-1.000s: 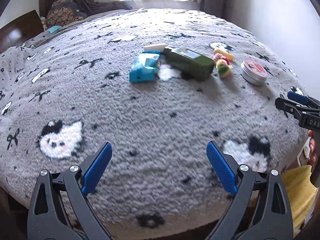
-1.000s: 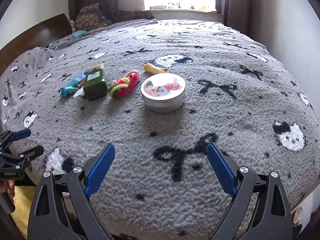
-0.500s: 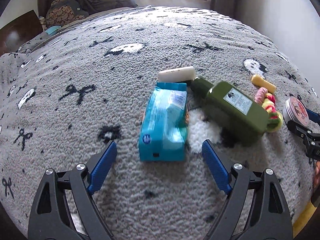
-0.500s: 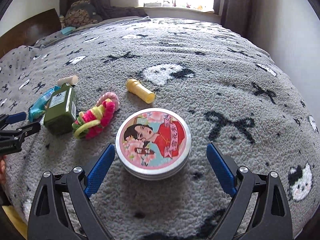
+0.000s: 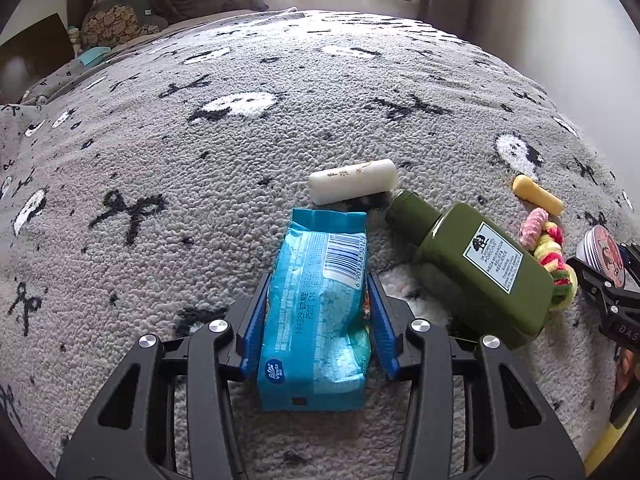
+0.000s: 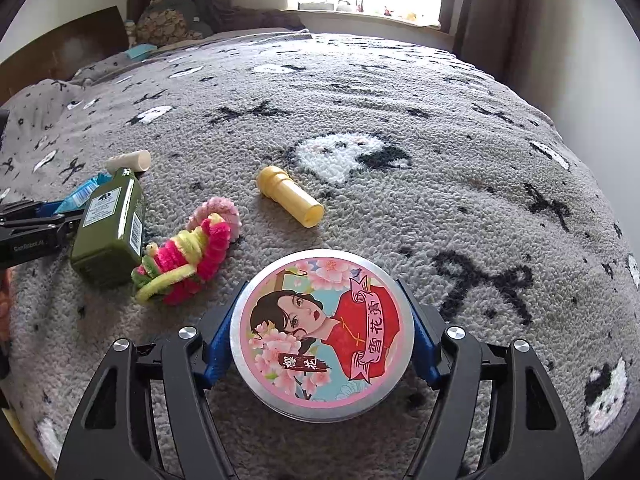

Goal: Collect trash
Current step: 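Grasp the blue wipe pack with the left tool while the right tool grasps the round tin, then carry the wipe pack and round tin down to the bin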

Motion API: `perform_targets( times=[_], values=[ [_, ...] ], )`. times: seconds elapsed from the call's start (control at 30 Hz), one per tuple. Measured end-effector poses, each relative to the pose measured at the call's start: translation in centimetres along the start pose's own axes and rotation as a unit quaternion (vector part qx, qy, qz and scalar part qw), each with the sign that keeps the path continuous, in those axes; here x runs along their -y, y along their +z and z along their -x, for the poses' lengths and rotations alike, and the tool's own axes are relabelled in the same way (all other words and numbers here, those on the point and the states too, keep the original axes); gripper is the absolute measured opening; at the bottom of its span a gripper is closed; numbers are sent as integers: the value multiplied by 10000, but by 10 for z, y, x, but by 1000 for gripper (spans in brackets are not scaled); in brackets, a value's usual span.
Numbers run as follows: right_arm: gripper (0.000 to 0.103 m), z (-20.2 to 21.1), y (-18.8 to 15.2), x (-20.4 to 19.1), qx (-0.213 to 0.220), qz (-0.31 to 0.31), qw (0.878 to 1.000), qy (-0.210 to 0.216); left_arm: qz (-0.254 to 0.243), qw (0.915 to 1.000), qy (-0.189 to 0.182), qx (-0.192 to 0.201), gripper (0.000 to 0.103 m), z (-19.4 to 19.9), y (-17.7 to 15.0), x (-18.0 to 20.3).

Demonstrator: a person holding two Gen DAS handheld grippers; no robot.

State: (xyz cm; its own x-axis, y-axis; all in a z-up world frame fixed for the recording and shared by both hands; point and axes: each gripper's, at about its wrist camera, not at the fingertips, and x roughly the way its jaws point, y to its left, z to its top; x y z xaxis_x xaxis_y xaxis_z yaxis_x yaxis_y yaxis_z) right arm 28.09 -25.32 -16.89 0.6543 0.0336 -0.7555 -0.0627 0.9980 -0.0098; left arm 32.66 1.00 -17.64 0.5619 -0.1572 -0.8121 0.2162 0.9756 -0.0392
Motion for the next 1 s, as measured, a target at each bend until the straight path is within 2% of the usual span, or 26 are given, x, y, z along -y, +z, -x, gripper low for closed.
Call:
perform_targets(
  times=[0.1,0.3,1.0],
  values=[
    [71,7,-5,2,-2,6,10000,1,39,10000,-30,30,36,12,-9,0],
    [71,28,-23,5,-63,51,10000,-10,-49,9999,-119,89,33,39,-33,8],
    [71,147,-99,-2,445,32,9987,229,-339,9972,-482,464,33,157,-127,71]
  ],
)
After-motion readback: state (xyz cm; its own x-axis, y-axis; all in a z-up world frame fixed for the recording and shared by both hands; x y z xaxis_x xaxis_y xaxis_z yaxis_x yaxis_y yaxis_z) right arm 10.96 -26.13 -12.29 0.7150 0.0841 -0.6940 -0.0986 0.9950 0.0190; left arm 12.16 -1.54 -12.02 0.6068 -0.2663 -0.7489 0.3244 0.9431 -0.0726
